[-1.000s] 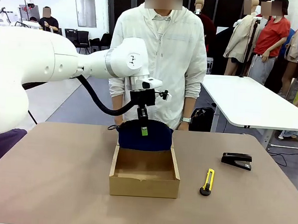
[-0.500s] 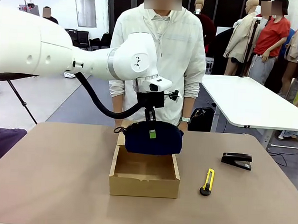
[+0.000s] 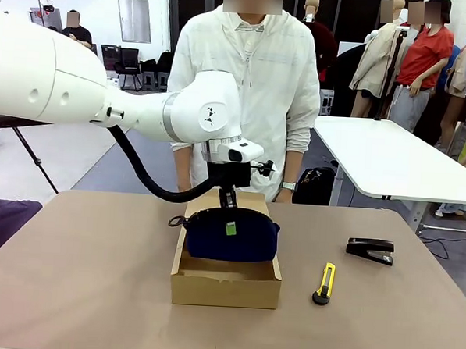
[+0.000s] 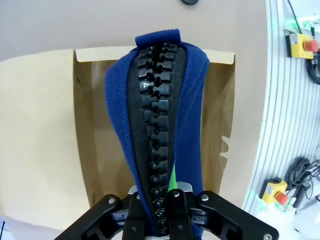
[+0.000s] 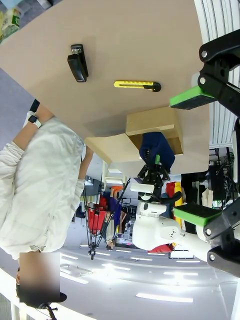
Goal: Pack the items into the box.
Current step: Pick up the item specified by the human and place it in the Mailer Box.
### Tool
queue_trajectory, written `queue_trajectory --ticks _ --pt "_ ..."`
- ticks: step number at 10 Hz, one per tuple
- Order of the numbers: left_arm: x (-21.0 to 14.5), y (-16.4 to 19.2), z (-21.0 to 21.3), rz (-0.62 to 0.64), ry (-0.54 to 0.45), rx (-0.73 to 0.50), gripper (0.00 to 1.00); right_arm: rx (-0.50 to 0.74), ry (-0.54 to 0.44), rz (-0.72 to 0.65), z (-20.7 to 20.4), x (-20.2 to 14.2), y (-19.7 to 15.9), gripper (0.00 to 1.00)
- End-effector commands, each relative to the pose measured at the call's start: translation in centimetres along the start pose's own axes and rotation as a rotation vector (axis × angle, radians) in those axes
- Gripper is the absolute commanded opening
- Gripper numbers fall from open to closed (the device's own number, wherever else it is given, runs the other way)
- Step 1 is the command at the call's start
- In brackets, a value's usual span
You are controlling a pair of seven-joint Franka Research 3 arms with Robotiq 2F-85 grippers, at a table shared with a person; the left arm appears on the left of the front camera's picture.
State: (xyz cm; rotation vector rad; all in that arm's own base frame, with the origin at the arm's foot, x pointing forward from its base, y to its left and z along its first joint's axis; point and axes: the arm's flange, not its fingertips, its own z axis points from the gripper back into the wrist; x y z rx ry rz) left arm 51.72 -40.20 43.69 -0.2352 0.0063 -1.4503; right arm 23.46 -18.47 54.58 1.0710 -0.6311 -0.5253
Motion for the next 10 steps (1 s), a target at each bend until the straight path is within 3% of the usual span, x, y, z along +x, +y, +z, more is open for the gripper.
queue_trajectory --ticks 1,3,5,6,10 --pt "-1.3 -0.9 -0.6 0.017 -0.029 0.003 0.00 0.022 -0.005 0.019 0.1 0.2 0.0 1.00" --pt "-2.2 -0.2 -2.4 0.098 0.021 -0.021 0.00 0.022 -0.005 0.019 0.1 0.2 0.0 1.00" --pt "-2.7 0.1 -3.8 0.084 0.090 -0.085 0.00 0.022 -0.005 0.019 0.1 0.2 0.0 1.00" --pt "-1.9 0.4 -2.7 0.067 0.029 -0.038 0.00 0.022 -0.005 0.019 0.1 0.2 0.0 1.00" --pt "-1.9 0.4 -2.7 0.067 0.029 -0.038 0.00 0.022 -0.005 0.019 0.1 0.2 0.0 1.00"
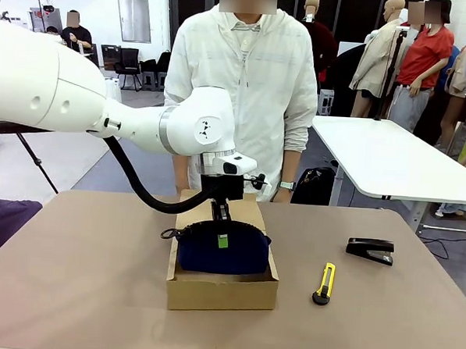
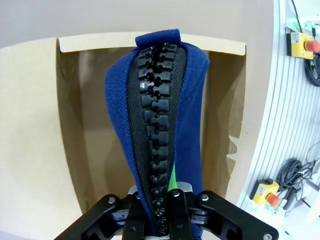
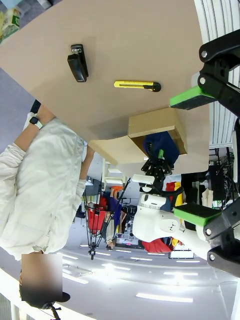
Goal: Pack the items into the box.
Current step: Pick up the item specified by the human and place it in the Mailer Box.
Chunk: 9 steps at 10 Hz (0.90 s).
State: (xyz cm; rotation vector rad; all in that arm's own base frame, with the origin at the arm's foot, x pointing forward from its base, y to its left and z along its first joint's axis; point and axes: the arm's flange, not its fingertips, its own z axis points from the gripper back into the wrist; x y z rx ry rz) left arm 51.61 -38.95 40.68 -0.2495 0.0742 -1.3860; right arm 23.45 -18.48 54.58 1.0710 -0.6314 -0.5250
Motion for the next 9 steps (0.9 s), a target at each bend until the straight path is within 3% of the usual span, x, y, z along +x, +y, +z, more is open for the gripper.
queue_trajectory --ticks 1,3,7,9 --pt "-0.2 -0.1 0.1 -0.002 -0.003 0.010 0.00 0.022 -0.005 0.019 0.1 0.2 0.0 1.00" --pt "0.0 0.0 0.0 0.000 0.000 0.000 0.00 0.022 -0.005 0.019 0.1 0.2 0.0 1.00" --pt "-0.3 -1.3 -5.7 -0.073 -0.055 -0.044 0.00 0.022 -0.005 0.019 0.1 0.2 0.0 1.00" --pt "-0.9 -1.1 -6.9 -0.049 -0.046 -0.072 0.00 0.022 -0.005 0.019 0.1 0.2 0.0 1.00"
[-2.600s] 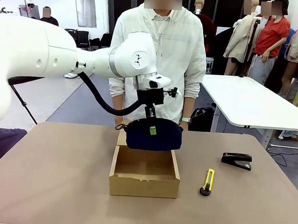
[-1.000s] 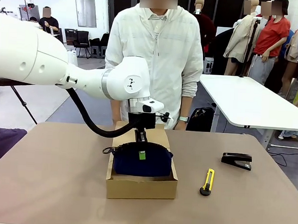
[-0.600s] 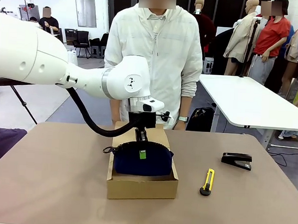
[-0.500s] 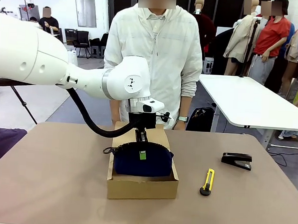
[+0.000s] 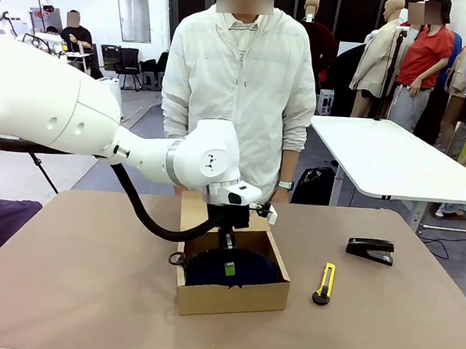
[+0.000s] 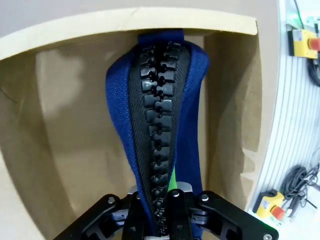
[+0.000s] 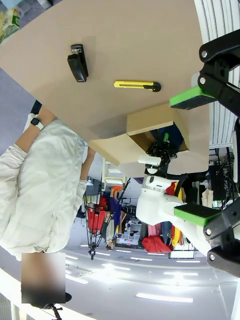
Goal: Pack the items into the box.
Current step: Pick up the item specified by the human and place it in the Mailer Box.
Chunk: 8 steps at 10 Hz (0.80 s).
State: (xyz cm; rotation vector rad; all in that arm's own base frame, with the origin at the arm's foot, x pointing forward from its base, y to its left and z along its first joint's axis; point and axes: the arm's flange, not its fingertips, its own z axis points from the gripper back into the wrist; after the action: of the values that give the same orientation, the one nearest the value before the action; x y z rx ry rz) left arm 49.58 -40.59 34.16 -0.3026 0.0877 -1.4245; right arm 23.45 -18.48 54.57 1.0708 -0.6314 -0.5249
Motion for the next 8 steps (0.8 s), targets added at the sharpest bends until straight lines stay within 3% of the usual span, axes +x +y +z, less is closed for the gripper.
queue_trajectory --ticks 1,2,3,8 --pt "-1.7 -0.2 0.0 -0.033 -0.049 -0.048 0.15 0.022 -0.005 0.019 0.1 0.2 0.1 1.00" --pt "-1.8 -0.1 0.1 -0.037 -0.048 -0.047 0.74 0.022 -0.005 0.019 0.1 0.2 0.1 1.00" --pt "-1.7 -0.2 0.2 -0.047 -0.051 -0.048 1.00 0.022 -0.005 0.019 0.1 0.2 0.1 1.00" --pt "-1.3 -1.7 3.9 -0.091 -0.070 0.017 1.00 0.022 -0.005 0.019 0.1 0.2 0.1 1.00"
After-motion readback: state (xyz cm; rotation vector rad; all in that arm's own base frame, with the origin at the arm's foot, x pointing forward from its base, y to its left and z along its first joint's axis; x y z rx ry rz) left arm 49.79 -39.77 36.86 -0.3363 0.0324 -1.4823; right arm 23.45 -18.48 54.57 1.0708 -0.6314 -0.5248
